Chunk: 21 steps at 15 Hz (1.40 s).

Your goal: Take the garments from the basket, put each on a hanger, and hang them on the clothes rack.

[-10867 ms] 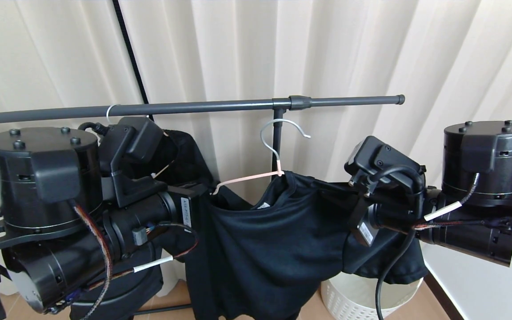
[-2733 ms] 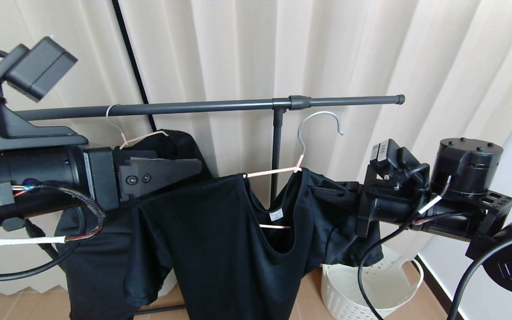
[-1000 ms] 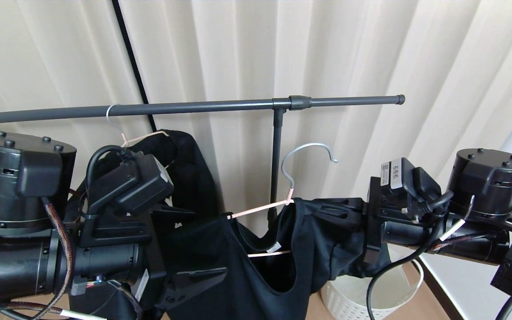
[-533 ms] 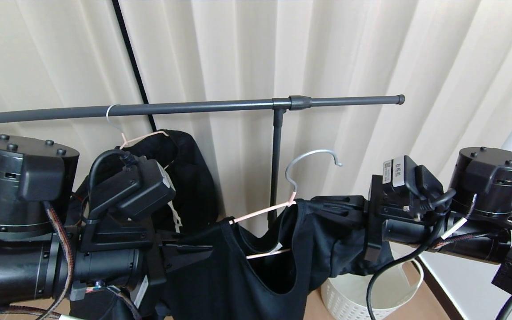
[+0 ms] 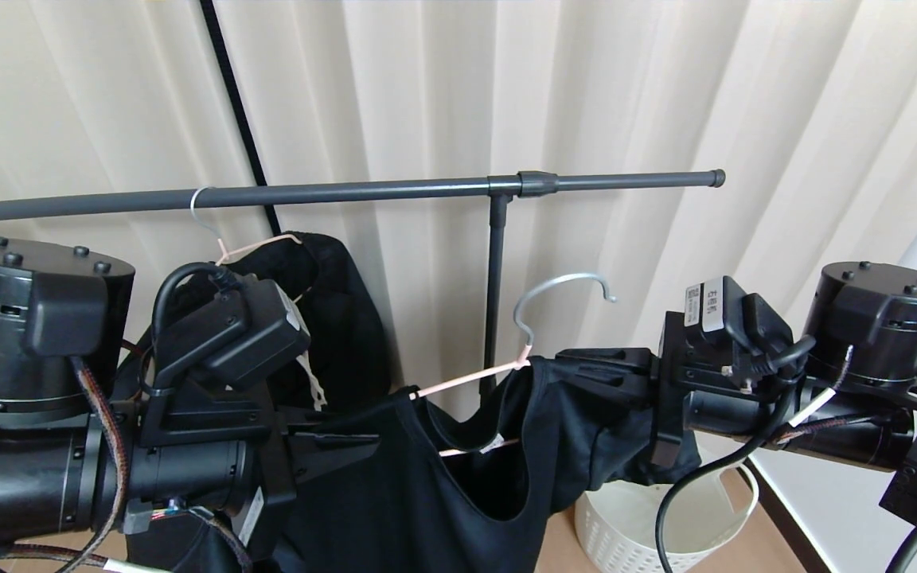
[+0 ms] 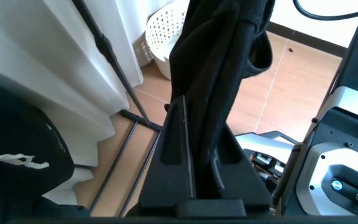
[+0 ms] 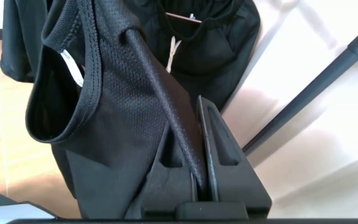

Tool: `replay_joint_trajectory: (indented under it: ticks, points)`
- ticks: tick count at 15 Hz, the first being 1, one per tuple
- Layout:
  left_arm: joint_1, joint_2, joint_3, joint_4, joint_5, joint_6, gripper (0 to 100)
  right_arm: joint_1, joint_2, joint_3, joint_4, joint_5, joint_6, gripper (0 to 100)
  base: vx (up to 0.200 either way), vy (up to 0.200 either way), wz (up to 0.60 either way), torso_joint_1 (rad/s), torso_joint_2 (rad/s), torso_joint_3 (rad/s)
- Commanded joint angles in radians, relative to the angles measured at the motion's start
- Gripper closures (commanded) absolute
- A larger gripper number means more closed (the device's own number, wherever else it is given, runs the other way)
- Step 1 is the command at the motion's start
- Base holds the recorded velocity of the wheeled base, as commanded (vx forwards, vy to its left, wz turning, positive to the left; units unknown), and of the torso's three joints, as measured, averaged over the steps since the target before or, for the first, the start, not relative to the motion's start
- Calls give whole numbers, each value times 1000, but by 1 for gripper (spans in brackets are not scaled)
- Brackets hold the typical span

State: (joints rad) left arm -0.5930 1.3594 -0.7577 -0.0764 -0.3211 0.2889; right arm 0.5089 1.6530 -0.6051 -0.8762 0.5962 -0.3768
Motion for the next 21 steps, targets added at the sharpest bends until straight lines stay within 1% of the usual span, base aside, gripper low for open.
replay_joint_trajectory:
  ticks: [1, 3, 8, 12, 15, 19, 21]
  points:
    - [2, -3, 0, -3, 0, -1, 100, 0, -1, -2, 2, 1, -2, 0, 0, 0, 0, 0, 0, 0]
    - [4, -5, 8, -13, 0, -4, 100, -3, -1, -2, 0, 1, -4, 0, 0, 0, 0, 0, 0, 0]
    - [21, -20, 66, -98, 4, -8, 100, -23, -2, -7, -1, -1, -4, 0, 0, 0, 0, 0, 0, 0]
    - [22, -63, 93, -102, 5, -13, 100, -44, 5, -21, -1, -1, -4, 0, 0, 0, 0, 0, 0, 0]
    - [24, -141, 133, -102, 5, -13, 100, -73, 18, -36, 0, -1, -4, 0, 0, 0, 0, 0, 0, 0]
    - [58, -220, 162, -102, 4, -13, 100, -101, 71, -62, 0, -1, -4, 0, 0, 0, 0, 0, 0, 0]
    - [61, -241, 172, -102, 4, -13, 100, -121, 103, -78, 0, -1, -4, 0, 0, 0, 0, 0, 0, 0]
